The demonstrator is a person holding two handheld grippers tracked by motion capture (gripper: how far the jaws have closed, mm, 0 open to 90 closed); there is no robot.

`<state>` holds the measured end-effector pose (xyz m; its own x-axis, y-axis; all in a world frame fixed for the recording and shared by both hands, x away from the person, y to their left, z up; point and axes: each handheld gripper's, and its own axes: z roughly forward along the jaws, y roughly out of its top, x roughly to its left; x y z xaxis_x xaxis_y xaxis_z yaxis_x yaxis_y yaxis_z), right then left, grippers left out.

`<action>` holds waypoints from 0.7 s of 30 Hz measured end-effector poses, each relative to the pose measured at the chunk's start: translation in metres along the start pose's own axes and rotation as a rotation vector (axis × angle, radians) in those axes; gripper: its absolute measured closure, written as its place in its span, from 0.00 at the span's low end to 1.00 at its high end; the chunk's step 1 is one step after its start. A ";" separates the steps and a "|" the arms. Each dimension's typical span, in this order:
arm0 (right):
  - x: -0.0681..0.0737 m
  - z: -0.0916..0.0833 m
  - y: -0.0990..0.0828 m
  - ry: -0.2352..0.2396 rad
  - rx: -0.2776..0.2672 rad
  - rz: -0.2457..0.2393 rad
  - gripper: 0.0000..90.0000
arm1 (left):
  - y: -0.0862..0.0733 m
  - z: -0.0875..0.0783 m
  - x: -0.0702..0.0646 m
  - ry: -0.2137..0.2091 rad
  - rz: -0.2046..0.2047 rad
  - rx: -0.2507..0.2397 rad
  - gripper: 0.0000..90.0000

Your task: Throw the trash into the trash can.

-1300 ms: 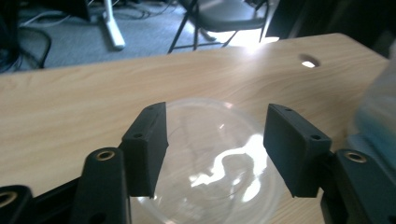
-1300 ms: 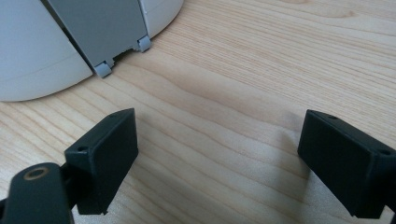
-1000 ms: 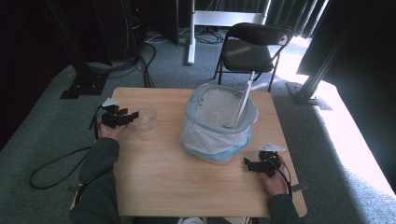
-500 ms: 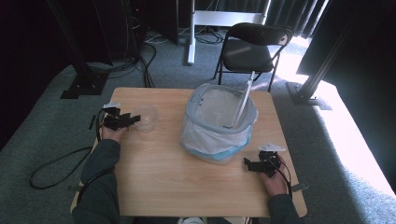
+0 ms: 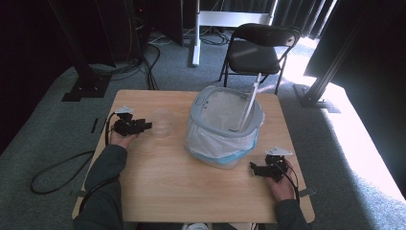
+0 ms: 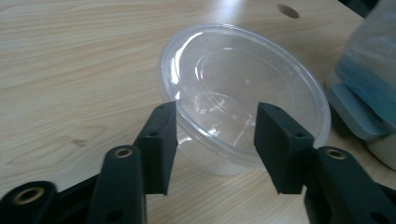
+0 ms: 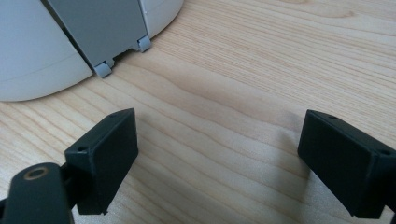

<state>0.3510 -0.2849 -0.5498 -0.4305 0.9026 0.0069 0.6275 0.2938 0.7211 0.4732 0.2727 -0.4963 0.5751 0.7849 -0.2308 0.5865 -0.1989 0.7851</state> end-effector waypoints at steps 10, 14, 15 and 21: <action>0.000 0.000 0.000 0.000 0.000 0.000 0.13 | -0.001 0.006 -0.013 -0.038 0.011 -0.002 0.61; 0.000 0.000 0.000 0.000 0.000 0.000 0.13 | -0.006 0.005 -0.016 -0.052 0.016 -0.006 0.60; 0.000 0.000 0.000 0.000 0.000 0.000 0.13 | -0.007 0.004 -0.016 -0.051 0.012 -0.007 0.62; 0.000 0.000 0.000 0.000 0.000 0.000 0.13 | -0.009 -0.002 -0.012 -0.038 0.020 0.015 0.67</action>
<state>0.3510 -0.2849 -0.5498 -0.4306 0.9025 0.0066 0.6273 0.2940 0.7211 0.4600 0.2657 -0.4995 0.6075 0.7580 -0.2373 0.5830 -0.2227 0.7813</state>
